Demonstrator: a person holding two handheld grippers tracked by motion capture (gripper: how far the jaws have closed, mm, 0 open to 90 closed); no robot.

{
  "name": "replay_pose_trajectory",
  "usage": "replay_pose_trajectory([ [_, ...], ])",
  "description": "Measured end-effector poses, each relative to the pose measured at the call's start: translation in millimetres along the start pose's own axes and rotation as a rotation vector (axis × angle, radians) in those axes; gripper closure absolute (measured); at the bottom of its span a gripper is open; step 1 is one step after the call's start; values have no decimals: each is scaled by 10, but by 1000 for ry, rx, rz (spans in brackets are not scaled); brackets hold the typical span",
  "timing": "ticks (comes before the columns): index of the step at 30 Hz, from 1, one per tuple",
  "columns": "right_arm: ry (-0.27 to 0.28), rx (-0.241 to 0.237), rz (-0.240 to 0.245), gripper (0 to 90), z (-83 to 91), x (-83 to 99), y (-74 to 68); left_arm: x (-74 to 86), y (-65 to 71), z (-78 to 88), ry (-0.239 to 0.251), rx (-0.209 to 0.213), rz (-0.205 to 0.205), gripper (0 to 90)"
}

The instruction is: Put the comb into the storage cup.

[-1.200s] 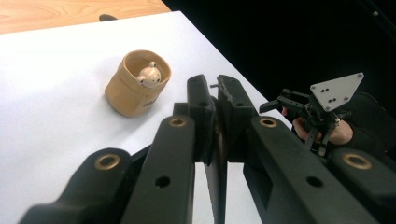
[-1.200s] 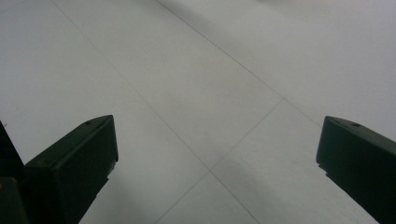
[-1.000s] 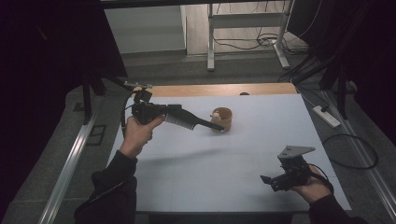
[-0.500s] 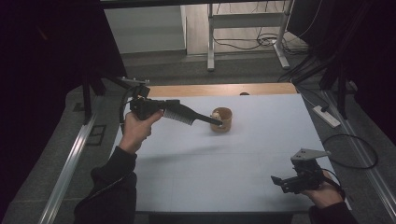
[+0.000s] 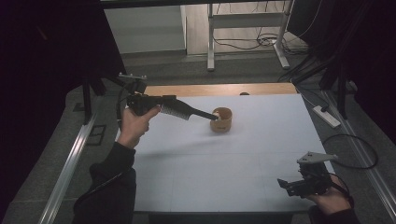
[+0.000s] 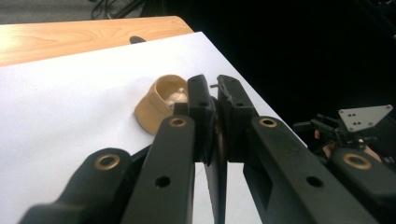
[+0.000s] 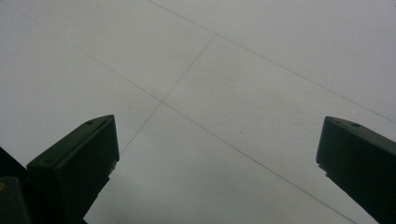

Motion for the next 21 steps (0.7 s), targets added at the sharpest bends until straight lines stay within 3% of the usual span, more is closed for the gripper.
replay_pose_trajectory([
  [11, 20, -19, -37, 0, 66, 40, 25, -123, -46, -46, 2, -32, 4, 830],
  [21, 25, -29, -36, 0, 72, 44, 28, -222, -75, -93, 3, -45, 4, 831],
])
Point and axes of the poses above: each handheld gripper's, and its own axes: z roughly backward along the jaws, x roughly out of its underside, y roughly to its right, the point moved 1 cm from there along -z, roughly forward along the jaws, and after that the axes turned 9 degrees about -z, right-handed, at the moved point
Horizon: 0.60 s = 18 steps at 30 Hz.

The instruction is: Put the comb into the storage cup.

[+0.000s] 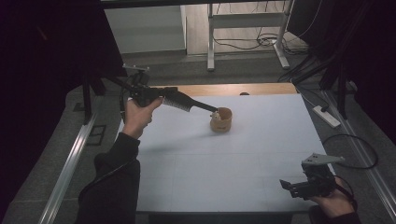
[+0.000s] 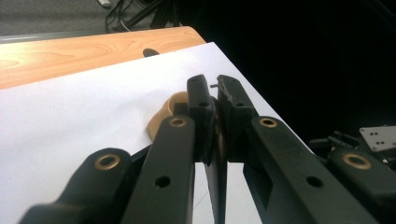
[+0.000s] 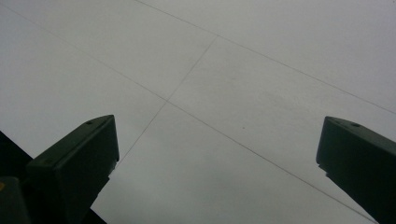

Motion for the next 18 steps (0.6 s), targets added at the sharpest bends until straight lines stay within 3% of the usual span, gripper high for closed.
replay_pose_trajectory([
  [18, -9, -7, 3, 0, -6, 1, 1, -130, -80, -228, -29, -19, 13, 830],
])
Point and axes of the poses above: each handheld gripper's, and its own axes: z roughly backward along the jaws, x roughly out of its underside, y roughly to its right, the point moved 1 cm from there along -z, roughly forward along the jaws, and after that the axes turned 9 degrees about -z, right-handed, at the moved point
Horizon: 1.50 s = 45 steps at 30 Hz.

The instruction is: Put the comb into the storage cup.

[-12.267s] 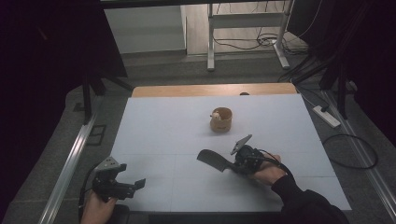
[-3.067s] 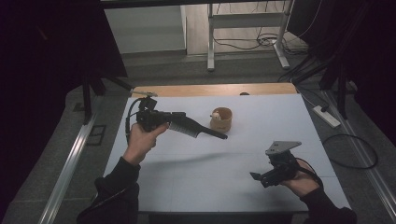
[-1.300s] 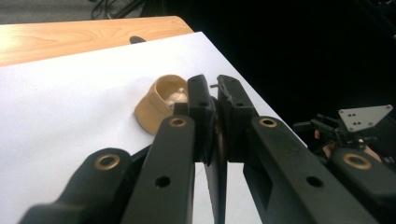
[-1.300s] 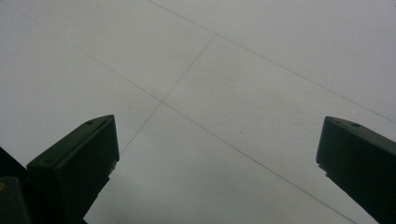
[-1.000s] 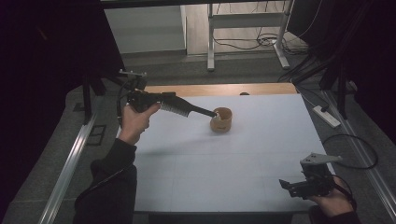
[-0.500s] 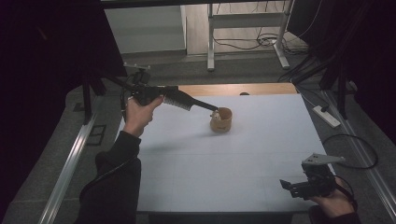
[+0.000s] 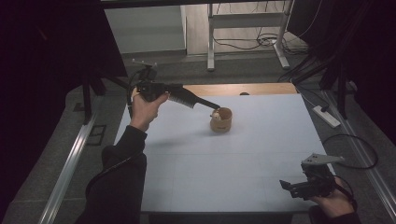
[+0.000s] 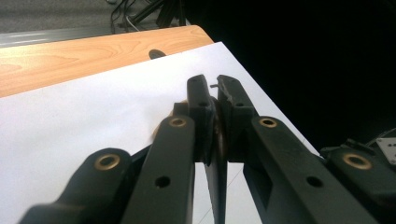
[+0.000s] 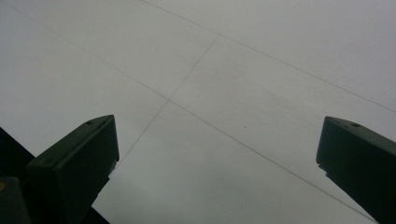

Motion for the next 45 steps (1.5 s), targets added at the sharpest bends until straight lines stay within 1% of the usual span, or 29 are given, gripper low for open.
replay_pose_trajectory([
  [16, -9, -9, -2, 0, -10, -2, 3, -47, -40, -192, -38, -4, -1, 830],
  [34, -18, -13, 0, 0, -19, -4, 4, -54, -73, -360, -69, -4, 0, 831],
  [45, -23, -14, 1, 0, -20, -3, 1, -61, -79, -430, -80, -3, 0, 831],
])
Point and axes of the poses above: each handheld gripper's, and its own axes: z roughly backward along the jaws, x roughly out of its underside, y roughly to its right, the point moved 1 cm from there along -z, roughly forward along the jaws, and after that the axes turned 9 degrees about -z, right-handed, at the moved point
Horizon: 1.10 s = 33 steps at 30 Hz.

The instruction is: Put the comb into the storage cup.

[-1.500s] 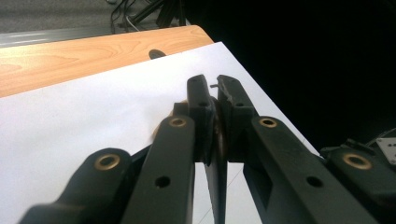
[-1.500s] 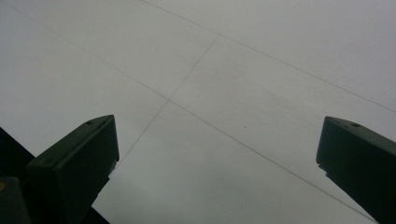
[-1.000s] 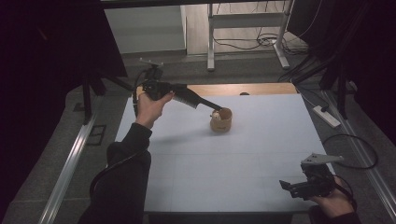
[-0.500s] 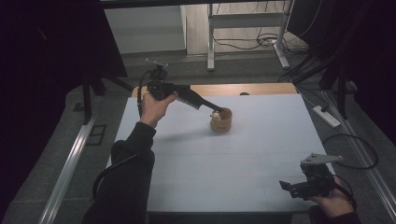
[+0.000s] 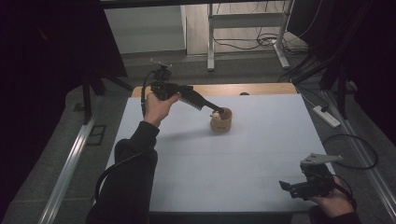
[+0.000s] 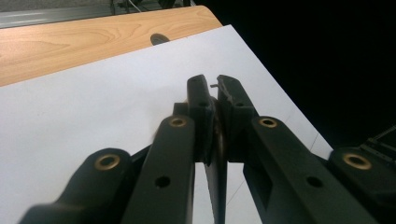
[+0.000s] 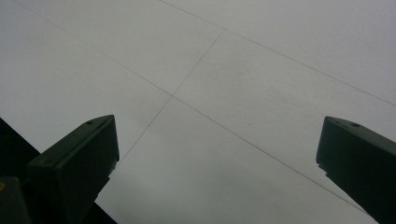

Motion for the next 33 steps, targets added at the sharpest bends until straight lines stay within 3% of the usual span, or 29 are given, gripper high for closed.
replay_pose_trajectory([
  [33, -8, -5, 2, 0, -7, -1, 2, -16, -10, -260, -54, -6, -4, 830],
])
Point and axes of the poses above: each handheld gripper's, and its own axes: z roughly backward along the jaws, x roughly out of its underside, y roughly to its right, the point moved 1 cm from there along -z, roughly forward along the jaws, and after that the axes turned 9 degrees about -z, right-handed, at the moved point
